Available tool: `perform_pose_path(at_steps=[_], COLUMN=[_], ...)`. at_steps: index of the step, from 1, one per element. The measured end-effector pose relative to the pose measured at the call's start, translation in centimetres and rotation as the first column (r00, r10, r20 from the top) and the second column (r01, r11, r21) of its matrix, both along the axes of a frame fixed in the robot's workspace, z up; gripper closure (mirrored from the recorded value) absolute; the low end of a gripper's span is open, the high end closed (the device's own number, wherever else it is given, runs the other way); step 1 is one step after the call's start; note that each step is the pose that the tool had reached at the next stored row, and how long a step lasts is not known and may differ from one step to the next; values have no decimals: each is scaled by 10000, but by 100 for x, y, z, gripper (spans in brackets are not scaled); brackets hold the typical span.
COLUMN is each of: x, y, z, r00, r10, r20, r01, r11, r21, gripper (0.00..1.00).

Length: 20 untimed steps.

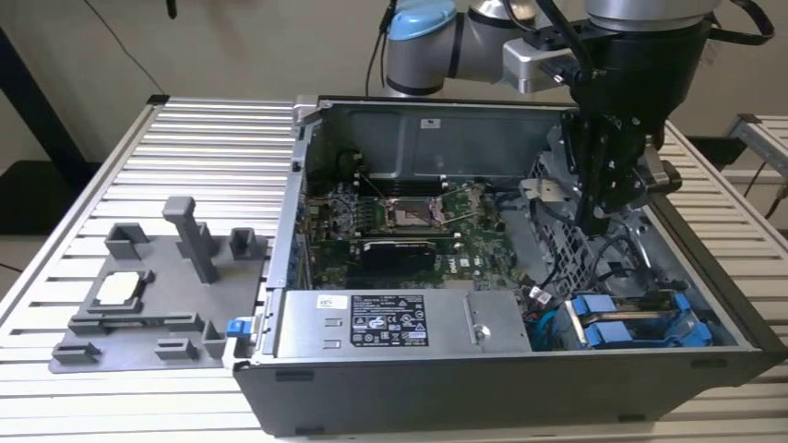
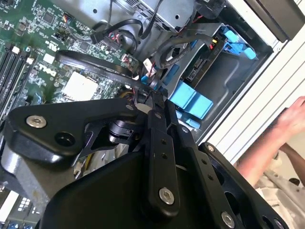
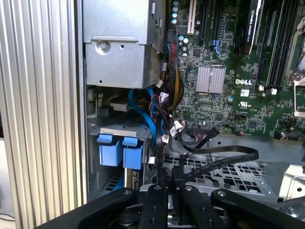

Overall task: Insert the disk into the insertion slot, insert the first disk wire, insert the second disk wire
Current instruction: 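Insert the second disk wire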

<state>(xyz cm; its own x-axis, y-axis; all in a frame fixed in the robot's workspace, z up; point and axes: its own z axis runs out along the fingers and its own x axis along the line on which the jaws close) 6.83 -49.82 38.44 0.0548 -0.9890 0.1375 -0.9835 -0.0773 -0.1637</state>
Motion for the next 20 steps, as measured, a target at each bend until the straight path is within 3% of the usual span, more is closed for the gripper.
perform_pose_path(at_steps=[20], x=[0], y=[-8], z=[51], r00=[10000], r10=[0], r20=[-3], r01=[0], r11=[10000], r21=[80], gripper=[84])
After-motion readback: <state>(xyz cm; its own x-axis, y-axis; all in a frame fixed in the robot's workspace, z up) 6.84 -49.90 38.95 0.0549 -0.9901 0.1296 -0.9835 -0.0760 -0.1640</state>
